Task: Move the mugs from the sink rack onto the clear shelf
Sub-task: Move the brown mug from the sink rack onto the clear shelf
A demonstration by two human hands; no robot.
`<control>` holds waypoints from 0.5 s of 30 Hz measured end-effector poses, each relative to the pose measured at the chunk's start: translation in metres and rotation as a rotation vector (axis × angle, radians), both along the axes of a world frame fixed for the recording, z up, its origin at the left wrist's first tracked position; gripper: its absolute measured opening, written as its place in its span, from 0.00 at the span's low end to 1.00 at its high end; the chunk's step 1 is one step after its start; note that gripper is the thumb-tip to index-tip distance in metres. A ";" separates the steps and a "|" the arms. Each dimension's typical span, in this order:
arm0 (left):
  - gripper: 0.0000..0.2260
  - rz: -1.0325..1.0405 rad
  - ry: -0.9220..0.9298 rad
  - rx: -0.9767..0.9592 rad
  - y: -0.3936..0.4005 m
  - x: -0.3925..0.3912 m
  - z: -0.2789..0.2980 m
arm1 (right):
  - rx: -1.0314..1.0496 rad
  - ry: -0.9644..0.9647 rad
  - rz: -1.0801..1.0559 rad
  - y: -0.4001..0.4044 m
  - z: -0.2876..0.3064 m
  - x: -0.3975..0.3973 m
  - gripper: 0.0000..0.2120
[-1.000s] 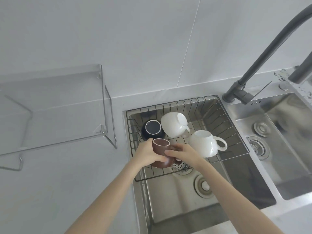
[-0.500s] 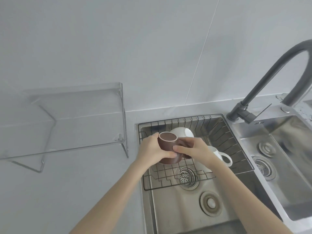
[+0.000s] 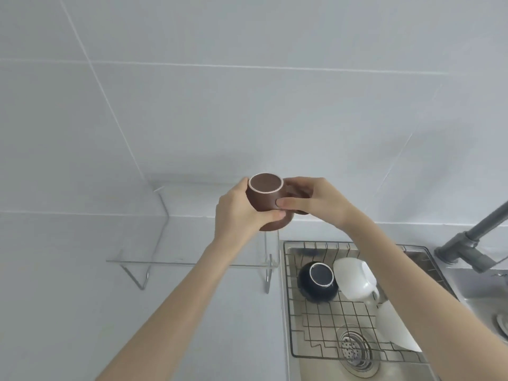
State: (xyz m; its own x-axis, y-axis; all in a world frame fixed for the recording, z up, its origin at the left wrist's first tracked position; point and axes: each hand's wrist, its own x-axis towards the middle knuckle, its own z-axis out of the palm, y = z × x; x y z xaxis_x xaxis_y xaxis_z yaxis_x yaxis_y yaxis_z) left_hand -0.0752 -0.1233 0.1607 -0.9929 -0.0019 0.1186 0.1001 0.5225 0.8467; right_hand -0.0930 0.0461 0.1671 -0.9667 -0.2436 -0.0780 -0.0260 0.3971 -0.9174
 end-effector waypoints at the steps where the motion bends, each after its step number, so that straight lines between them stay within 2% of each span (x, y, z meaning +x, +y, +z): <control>1: 0.25 0.034 0.001 0.000 -0.006 -0.005 -0.003 | 0.001 -0.011 0.024 -0.008 0.000 -0.010 0.18; 4: 0.26 0.133 0.023 -0.004 -0.021 -0.022 -0.016 | -0.040 -0.068 0.036 -0.030 -0.004 -0.041 0.14; 8: 0.30 0.257 0.034 0.000 -0.026 -0.040 -0.037 | -0.107 -0.147 0.001 -0.049 -0.018 -0.078 0.21; 15: 0.35 0.379 0.059 -0.008 -0.006 -0.054 -0.062 | -0.098 -0.195 -0.011 -0.052 -0.039 -0.108 0.24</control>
